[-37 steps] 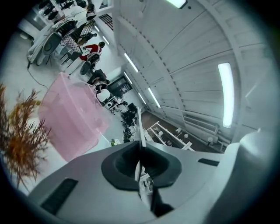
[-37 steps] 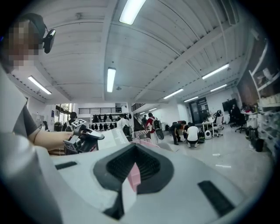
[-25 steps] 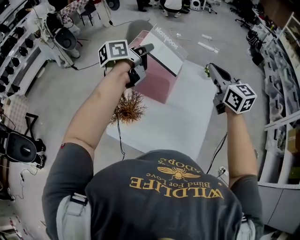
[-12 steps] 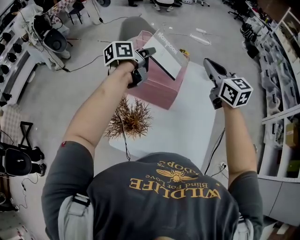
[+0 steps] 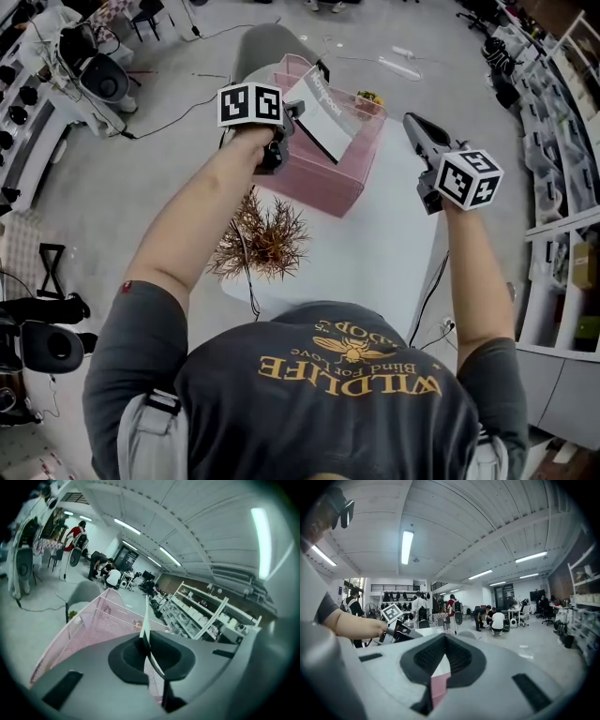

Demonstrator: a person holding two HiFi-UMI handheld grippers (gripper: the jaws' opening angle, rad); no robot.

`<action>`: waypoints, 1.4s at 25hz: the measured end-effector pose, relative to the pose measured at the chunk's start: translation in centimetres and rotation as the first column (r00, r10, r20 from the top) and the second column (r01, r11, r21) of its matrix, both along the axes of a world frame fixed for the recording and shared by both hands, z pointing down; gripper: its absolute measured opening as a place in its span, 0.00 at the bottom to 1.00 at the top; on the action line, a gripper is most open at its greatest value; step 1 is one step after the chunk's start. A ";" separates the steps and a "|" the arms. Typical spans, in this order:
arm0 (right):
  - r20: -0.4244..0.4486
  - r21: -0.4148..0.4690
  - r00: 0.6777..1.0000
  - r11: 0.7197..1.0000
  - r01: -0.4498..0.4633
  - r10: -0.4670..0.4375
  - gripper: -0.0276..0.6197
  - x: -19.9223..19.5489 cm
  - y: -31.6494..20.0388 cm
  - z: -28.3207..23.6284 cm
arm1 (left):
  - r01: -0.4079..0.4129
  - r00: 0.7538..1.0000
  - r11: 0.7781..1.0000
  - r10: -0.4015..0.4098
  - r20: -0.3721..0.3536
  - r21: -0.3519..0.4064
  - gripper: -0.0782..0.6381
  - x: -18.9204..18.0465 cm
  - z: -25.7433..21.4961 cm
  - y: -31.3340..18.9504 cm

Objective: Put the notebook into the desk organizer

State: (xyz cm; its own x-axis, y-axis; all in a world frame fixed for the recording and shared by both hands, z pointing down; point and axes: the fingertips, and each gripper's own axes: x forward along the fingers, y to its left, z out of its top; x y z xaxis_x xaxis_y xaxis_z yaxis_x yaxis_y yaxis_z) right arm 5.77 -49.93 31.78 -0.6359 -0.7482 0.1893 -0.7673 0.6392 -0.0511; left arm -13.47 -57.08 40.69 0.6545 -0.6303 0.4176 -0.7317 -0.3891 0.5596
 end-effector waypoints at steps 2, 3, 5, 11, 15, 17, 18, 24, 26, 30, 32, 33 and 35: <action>0.000 -0.003 1.000 1.000 0.000 0.000 0.04 0.2 0.0 0.2 | -0.006 0.994 1.000 0.003 0.106 0.030 0.14 0.0 0.4 -0.1; -0.002 -0.004 1.000 1.000 0.000 0.000 0.04 0.2 -0.1 0.3 | -0.011 0.987 0.999 0.004 0.162 0.042 0.15 0.0 0.8 -0.2; -0.009 -0.006 1.000 1.000 0.001 -0.001 0.04 0.3 -0.2 0.6 | -0.028 0.960 0.998 0.009 0.280 0.063 0.18 -0.1 1.5 -0.5; -0.020 -0.009 1.000 1.000 0.004 -0.004 0.04 0.5 -0.2 1.0 | -0.100 0.840 0.986 0.014 0.542 0.130 0.24 -0.2 2.4 -0.9; -0.030 -0.012 1.000 1.000 0.006 -0.006 0.04 0.6 -0.1 1.1 | -0.140 0.781 0.975 0.003 0.625 0.170 0.27 0.3 2.4 -1.4; -0.035 -0.011 0.999 1.000 0.008 -0.008 0.04 0.7 0.1 1.2 | -0.151 0.751 0.971 -0.010 0.660 0.187 0.30 0.2 2.4 -1.5; -0.037 -0.010 0.999 1.000 0.008 -0.008 0.04 0.8 0.1 1.2 | -0.155 0.734 0.969 -0.018 0.678 0.193 0.33 0.1 2.4 -1.6; -0.035 -0.008 0.999 1.000 0.004 -0.005 0.04 1.4 0.5 1.3 | -0.203 0.632 0.958 -0.029 0.775 0.201 0.65 -0.2 3.2 -1.8; -0.035 -0.008 0.999 1.000 0.003 -0.004 0.04 1.4 0.6 1.4 | -0.198 0.641 0.957 -0.037 0.767 0.211 0.65 -0.2 3.1 -1.7; -0.032 -0.005 0.999 1.000 -0.001 0.001 0.04 1.7 0.9 1.2 | -0.182 0.692 0.957 -0.039 0.721 0.226 0.65 0.3 1.9 -1.6; -0.030 -0.002 1.000 1.000 -0.004 0.004 0.04 1.9 1.1 1.0 | -0.178 0.717 0.954 -0.041 0.696 0.240 0.65 0.7 1.1 -1.4; -0.030 0.000 1.000 1.000 -0.006 0.006 0.04 2.1 1.2 0.9 | -0.176 0.729 0.952 -0.045 0.683 0.250 0.65 0.8 0.6 -1.3; -0.029 0.006 1.000 1.000 -0.011 0.011 0.04 2.4 1.5 0.7 | -0.173 0.748 0.944 -0.059 0.661 0.280 0.65 1.2 -0.6 -1.0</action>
